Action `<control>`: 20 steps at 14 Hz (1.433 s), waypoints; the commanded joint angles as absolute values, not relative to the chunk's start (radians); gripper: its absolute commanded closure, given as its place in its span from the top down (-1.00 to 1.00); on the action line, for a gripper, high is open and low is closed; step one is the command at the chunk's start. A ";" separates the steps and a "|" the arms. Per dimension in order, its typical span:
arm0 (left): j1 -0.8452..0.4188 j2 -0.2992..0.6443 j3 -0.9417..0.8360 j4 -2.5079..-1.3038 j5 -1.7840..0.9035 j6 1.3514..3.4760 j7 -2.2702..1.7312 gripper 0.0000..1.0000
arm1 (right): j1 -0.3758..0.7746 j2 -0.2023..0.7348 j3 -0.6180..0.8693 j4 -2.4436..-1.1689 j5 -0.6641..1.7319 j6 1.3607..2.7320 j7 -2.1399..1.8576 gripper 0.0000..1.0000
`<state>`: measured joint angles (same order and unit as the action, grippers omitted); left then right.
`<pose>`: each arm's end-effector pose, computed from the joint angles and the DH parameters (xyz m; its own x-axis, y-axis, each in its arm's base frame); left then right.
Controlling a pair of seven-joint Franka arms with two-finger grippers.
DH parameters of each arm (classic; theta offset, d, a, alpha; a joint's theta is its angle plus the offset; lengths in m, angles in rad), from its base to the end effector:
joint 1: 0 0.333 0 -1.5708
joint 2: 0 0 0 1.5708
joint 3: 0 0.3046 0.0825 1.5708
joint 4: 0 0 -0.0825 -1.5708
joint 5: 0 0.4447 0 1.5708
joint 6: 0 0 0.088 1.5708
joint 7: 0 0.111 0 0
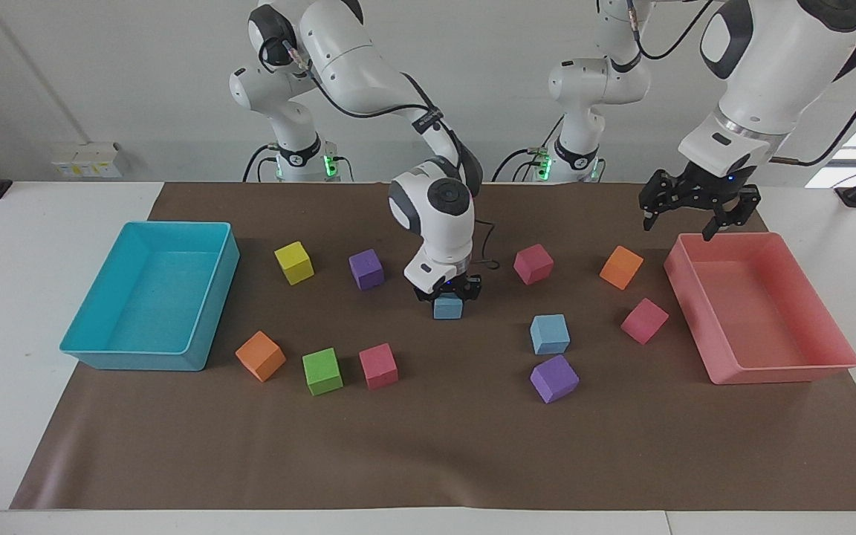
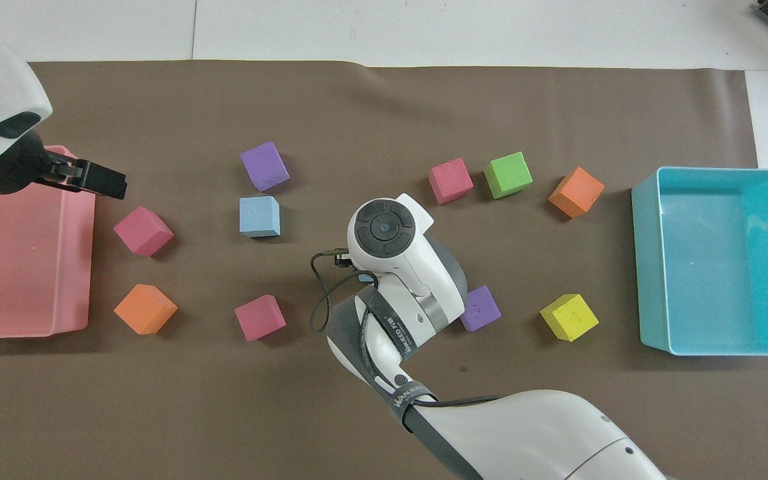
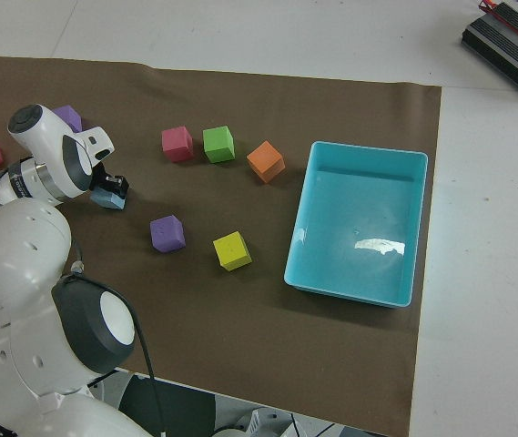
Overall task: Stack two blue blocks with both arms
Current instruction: 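Carry the blue cube with the right gripper to the table center, then release the blue cube with the right gripper while the left gripper grasps another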
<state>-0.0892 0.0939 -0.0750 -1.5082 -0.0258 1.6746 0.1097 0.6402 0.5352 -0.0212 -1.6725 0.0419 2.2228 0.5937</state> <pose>0.6446 -0.1074 0.5929 0.9608 -0.2666 0.0758 -0.2691 -0.9628 0.0246 0.5870 0.4214 0.2452 1.0000 0.0032 -0.0003 0.0032 -0.9996 -0.0274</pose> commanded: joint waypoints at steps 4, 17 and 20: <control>-0.135 0.110 -0.061 -1.580 -0.029 1.767 0.080 1.00 | 0.641 0.512 -0.015 -1.707 0.044 2.252 0.571 -0.74; -0.225 0.173 -0.061 -1.735 0.031 1.994 -0.006 1.00 | 0.548 0.287 -0.015 -1.709 0.121 2.131 0.514 1.00; -0.268 0.183 -0.061 -1.738 0.031 2.002 -0.052 1.00 | 0.480 0.245 -0.015 -1.726 0.321 2.111 0.271 1.00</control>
